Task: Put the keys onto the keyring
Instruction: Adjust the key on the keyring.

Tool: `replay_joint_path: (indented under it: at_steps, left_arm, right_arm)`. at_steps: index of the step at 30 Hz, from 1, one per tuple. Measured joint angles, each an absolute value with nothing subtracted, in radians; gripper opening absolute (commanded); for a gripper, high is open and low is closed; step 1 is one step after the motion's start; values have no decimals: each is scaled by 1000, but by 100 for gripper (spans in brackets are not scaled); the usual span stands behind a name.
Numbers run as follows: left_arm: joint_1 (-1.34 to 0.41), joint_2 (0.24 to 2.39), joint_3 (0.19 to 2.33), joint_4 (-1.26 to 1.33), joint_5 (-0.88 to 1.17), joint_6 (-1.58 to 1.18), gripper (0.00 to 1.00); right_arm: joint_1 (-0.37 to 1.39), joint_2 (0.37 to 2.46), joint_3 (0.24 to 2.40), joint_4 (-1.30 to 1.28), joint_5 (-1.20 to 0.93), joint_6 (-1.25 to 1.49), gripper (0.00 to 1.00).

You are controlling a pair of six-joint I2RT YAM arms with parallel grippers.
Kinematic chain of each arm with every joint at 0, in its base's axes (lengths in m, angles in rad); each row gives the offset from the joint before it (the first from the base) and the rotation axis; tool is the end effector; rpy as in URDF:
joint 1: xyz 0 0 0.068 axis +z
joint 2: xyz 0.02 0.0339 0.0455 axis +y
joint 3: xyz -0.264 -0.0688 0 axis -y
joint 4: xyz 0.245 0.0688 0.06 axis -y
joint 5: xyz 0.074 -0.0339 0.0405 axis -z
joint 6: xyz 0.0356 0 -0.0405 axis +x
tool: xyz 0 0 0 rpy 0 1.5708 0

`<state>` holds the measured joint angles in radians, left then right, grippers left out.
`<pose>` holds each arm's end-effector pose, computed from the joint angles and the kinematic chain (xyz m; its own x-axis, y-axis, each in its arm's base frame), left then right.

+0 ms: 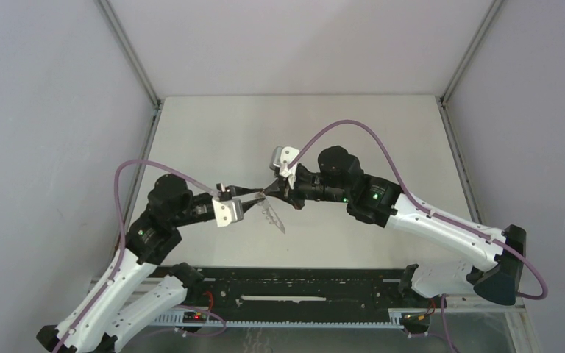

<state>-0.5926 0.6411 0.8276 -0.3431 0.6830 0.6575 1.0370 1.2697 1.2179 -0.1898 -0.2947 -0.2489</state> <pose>0.1023 -0.0959 0.3599 0.4784 0.2494 -0.8420 0.8313 0.1805 0.5258 0.1409 0.2587 0.3870 0.1203 -0.2598 -0.9582 -0.9674 0.1858 -0.1718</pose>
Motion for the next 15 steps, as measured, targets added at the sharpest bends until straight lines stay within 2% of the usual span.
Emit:
replay_joint_path:
  at_steps: [5, 7, 9, 12, 15]
  left_arm:
    - [-593, 648, 829, -345, 673, 653, 12]
    - [-593, 648, 829, -347, 667, 651, 10]
    - [-593, 648, 829, -350, 664, 651, 14]
    - [-593, 648, 829, -355, 660, 645, 32]
    - [-593, 655, 829, -365, 654, 626, 30]
  right_arm:
    - [1044, 1270, 1218, -194, -298, -261, 0]
    - [1045, 1270, 1217, -196, -298, -264, 0]
    - [1045, 1270, 1216, -197, -298, -268, 0]
    - [1048, 1270, 1214, -197, -298, -275, 0]
    - [1051, 1269, 1214, -196, -299, -282, 0]
